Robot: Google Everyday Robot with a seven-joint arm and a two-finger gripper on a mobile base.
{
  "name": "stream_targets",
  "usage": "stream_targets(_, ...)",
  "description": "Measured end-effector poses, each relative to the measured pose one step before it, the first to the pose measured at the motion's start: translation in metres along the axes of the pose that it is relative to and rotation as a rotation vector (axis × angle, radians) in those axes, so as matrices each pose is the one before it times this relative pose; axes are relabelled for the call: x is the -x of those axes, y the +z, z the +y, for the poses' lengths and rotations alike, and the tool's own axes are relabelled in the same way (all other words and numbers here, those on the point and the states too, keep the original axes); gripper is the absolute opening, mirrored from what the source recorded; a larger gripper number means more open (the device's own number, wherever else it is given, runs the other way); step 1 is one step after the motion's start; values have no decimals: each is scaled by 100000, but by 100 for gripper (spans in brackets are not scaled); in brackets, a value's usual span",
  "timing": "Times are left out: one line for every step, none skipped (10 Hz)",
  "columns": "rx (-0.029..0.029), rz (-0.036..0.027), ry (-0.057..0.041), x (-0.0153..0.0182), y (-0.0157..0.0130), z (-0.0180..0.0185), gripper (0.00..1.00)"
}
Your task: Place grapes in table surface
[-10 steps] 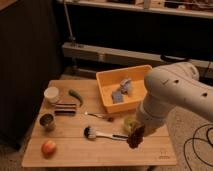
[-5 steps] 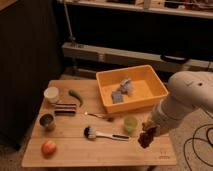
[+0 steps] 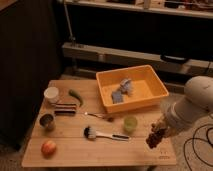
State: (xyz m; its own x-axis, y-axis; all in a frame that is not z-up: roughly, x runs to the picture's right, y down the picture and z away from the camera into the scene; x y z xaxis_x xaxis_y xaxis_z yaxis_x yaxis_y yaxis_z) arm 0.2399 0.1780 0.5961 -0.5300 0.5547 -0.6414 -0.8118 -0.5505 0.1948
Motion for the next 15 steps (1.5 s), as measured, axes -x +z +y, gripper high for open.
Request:
stream_targets(1067,558,956,656,1169,-851,0)
stream_targets(893,293,507,688,854,-461,0)
stream_targets(1254,973,-234,1068,1220,57,0)
stream_targets(616,745,-53,808,663,189,0)
stream_targets(554,339,429,577,382,-23,0)
stream_targets(398,741,673,460,514,-228,0)
stream_targets(192,1243,480,313,753,-227,0)
stream_targets(148,642,241,206,580,-13,0)
stream_targets(100,258,53,195,295,94,0)
stream_targets(82,202,364,283,256,94,0)
stream_targets(-432,355,993,362,245,-75,0)
stream_targets(-907,854,675,206,272,-45,1)
stream_targets(-978,1189,1030,183,449,45,7)
stream_targets(-1168,1269,1168,166,533,-127,16)
stream_targets(-1192,1401,1185,240,835,-233,27)
